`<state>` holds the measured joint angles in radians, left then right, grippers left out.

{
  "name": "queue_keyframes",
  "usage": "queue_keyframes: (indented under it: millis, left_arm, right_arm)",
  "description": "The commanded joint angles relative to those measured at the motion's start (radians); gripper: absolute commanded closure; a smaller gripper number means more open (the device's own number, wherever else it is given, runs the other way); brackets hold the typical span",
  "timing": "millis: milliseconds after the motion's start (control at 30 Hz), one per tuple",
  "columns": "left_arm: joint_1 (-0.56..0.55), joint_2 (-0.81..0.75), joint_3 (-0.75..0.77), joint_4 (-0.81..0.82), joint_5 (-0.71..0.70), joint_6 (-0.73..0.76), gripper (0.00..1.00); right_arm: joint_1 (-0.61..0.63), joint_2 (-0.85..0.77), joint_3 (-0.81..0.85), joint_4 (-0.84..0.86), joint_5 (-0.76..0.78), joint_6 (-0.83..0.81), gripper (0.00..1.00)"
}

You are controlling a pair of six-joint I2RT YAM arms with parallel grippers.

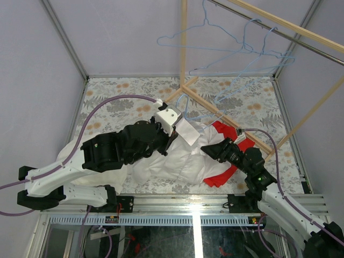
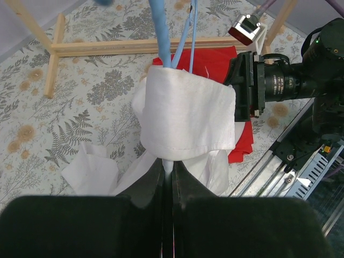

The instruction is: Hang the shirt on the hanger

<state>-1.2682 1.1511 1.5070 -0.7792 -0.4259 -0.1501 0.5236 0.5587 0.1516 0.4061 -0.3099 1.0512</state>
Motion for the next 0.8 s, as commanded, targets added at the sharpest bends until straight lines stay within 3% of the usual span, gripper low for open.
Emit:
queue_keyframes:
  millis: [0, 200, 333, 533, 767]
  left_arm:
    - [-0.002, -0.003, 0.027, 0.089, 0.008, -0.014, 1.00]
    - [-0.001, -0.003, 0.019, 0.089, 0.011, -0.012, 1.00]
    - [-0.001, -0.011, 0.012, 0.087, 0.027, -0.008, 1.00]
    - [-0.002, -0.052, -0.027, 0.089, 0.094, -0.002, 1.00]
    - [-0.001, -0.122, -0.086, 0.077, 0.132, -0.004, 1.00]
  right_arm:
    - [0.003, 0.017, 0.003, 0.159, -0.008, 0.034, 0.58]
    - [0.003, -0.004, 0.013, 0.123, 0.041, 0.010, 0.83]
    - [0.003, -0.044, 0.051, -0.022, 0.108, -0.038, 0.98]
    - [0.004, -0.039, 0.179, -0.365, 0.274, -0.094, 1.00]
    - [-0.005, 0.079, 0.334, -0.475, 0.313, -0.180, 1.00]
